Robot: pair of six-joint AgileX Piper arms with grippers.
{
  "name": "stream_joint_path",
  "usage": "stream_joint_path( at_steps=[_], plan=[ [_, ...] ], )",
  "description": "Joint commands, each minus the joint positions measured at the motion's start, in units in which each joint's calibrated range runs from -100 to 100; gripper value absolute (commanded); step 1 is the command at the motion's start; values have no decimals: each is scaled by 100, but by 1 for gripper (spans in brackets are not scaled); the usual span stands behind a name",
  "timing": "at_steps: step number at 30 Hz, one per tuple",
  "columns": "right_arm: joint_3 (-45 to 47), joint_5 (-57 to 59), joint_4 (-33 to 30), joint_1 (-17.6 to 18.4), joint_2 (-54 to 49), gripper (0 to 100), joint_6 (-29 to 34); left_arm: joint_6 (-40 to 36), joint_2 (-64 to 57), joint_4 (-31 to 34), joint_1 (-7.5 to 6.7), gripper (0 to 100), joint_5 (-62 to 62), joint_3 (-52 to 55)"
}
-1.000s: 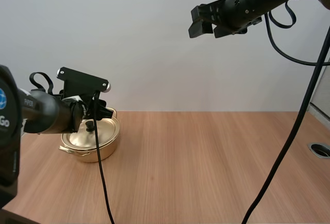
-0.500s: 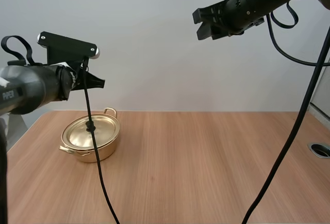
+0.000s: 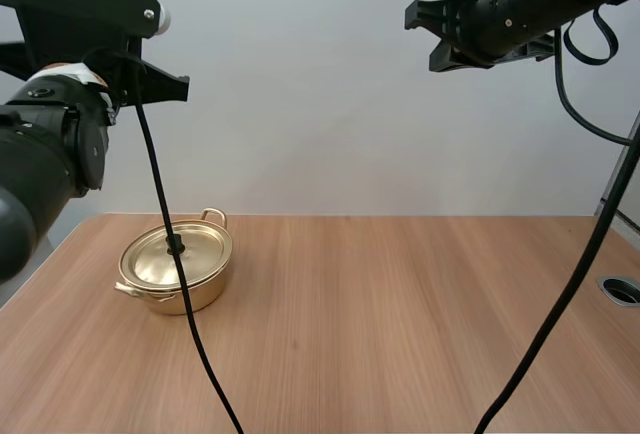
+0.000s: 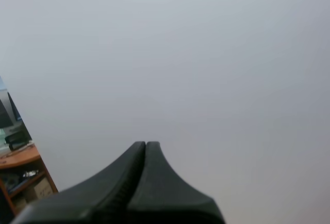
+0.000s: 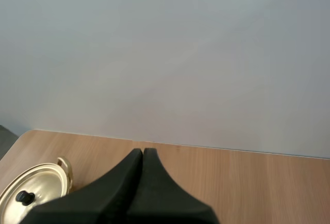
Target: Open the pot, put the car inside, and close it
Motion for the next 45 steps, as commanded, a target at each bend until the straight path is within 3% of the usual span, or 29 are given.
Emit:
stream_joint_path(
  at_steps=[1,5,8,11,15,19,22,24,28,31,36,42,45],
  plan=[
    [1111,-1186,3,-48,-384,0,-63,4,-96,8,-49,0,-389,-9],
    [2771,-3288,3,-63,-1090,0,-619,4,-96,8,-117,0,-860,-9],
    [3857,-4822,31,-63,-1381,0,-1081,-58,-143,-5,-116,0,-254,95],
    [4510,-5721,280,-63,-1426,0,-1184,-632,-317,-155,-116,0,260,545],
    [5004,-5708,839,-63,-1426,0,-1163,-927,-698,-252,-181,0,261,1489],
    [5321,-5517,742,1,-1611,0,-1174,-927,-1140,-252,-479,0,127,2477],
    [5632,-5995,517,297,-2037,0,-1183,-858,-1647,-252,-686,0,-316,3270],
    [5860,-6545,331,548,-2280,0,-1183,-829,-2070,-252,-750,0,-402,3727],
    [6632,-8169,-60,1047,-2762,0,-1193,-825,-2994,-252,-782,0,-370,4444],
    [7327,-9510,-72,1182,-3080,0,-1193,-817,-3509,-252,-782,0,-299,4775],
    [8198,-10772,253,1189,-3609,0,-1193,-817,-4422,-252,-782,0,1460,4775],
    [8956,-10406,298,1189,-4509,0,-1183,-817,-5205,-252,-794,0,3699,4775],
    [9091,-10266,298,1189,-4931,0,-1183,-827,-5205,-252,-811,0,4147,4775]
  ],
)
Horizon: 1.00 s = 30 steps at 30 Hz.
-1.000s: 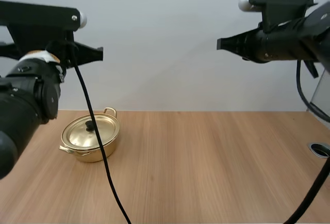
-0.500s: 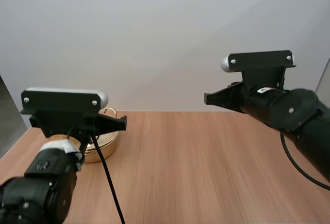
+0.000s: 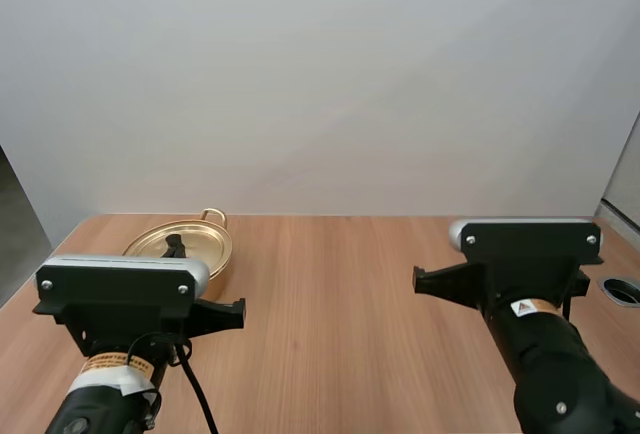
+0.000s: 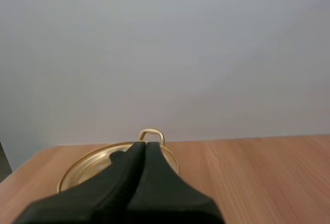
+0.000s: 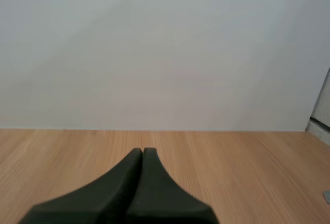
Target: Open the pot, put the car inside, and close it
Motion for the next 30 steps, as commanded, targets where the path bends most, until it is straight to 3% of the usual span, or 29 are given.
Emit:
stream_joint_path(
  at_steps=[1,8,12,21,30],
  plan=[
    [162,496,0,0,-451,0,3,-4,0,5,-9,0,1577,0],
    [162,2228,-47,-7,-1419,0,-13,-4,0,5,-9,0,1577,0],
    [162,3374,-424,-7,-1972,0,-13,-4,0,5,-9,0,1450,0],
    [162,5218,-940,-56,-2004,0,136,-4,0,5,-9,0,1450,0],
    [162,5203,-1058,-146,-2004,0,366,-4,0,5,-9,0,1450,0]
  ],
)
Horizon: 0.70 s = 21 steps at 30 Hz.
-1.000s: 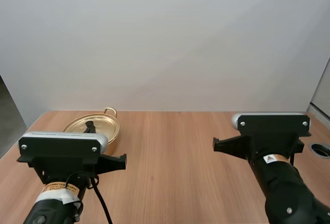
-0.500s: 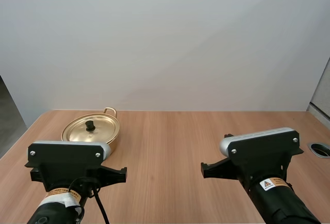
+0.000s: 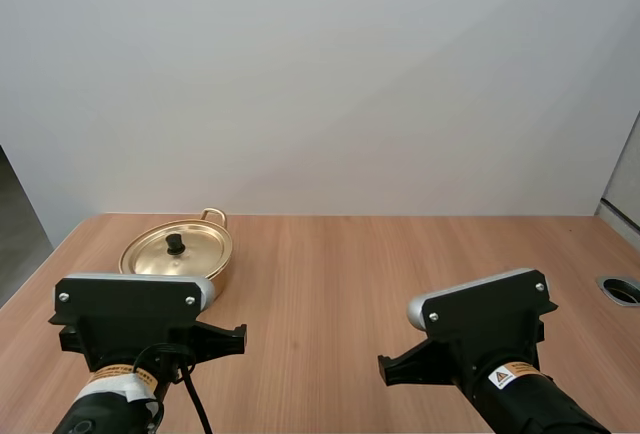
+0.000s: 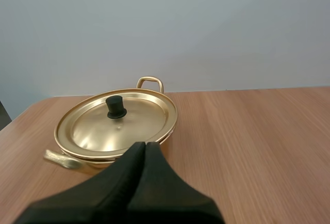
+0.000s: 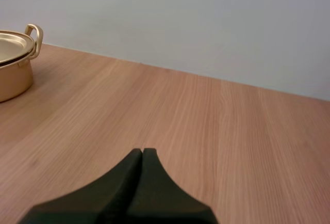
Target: Open the pot, put the car inside, and close it
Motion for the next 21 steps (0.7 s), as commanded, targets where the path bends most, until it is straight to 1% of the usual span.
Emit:
stream_joint_path(
  at_steps=[1,7,10,11,13,17,19,20,21],
  plan=[
    [0,-8,4,0,0,0,-5,-4,0,5,-1,0,-9,0],
    [0,-8,4,0,0,0,19,-4,0,5,-1,0,-9,0],
    [0,-86,-113,0,0,0,213,-4,0,5,-1,0,-9,0],
    [0,-152,-271,0,0,0,426,-4,0,5,-1,0,-9,0],
    [0,-293,-682,0,0,0,1174,-4,0,5,-1,0,-9,0],
    [0,-568,-2140,0,0,0,2905,-4,0,5,-1,0,-9,0],
    [0,-568,-2678,0,0,0,3491,-4,0,5,-1,0,-9,0],
    [0,-568,-2846,6,0,0,3686,-4,0,5,-1,0,-9,0],
    [0,-568,-2881,6,0,0,3768,-4,0,5,-1,0,-9,0]
  ],
)
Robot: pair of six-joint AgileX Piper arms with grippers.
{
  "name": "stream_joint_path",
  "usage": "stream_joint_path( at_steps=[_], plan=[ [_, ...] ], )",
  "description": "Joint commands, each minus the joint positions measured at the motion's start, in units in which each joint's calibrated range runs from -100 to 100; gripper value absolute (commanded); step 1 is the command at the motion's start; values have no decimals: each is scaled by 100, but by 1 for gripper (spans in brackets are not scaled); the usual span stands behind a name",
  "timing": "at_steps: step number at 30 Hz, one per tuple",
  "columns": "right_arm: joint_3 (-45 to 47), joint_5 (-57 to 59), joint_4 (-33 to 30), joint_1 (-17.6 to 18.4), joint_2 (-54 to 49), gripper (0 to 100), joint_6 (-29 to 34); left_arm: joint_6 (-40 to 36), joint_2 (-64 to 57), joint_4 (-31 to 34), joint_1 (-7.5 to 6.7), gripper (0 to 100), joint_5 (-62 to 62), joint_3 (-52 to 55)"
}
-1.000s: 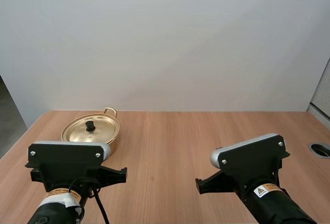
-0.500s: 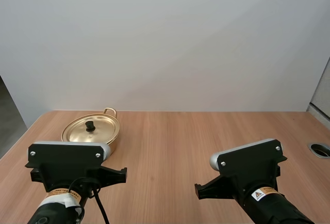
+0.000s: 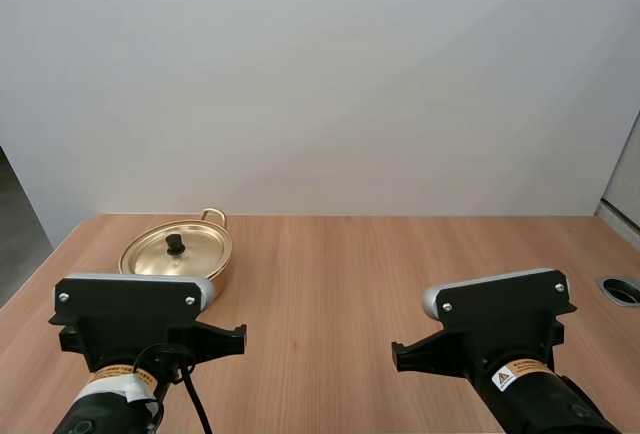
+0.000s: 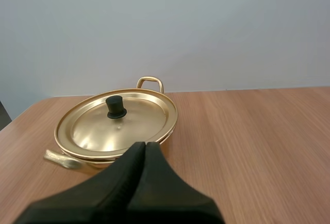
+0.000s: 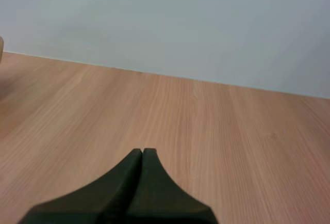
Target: Open the pot, put the car inside, and close it
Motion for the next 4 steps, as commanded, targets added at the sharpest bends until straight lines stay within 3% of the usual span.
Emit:
stream_joint_path(
  at_steps=[1,4],
  plan=[
    [0,4,-1219,-2,0,0,2191,-4,0,5,-1,0,-9,0],
    [0,4,-1219,-2,0,0,2191,-4,0,5,-1,0,-9,0]
  ],
)
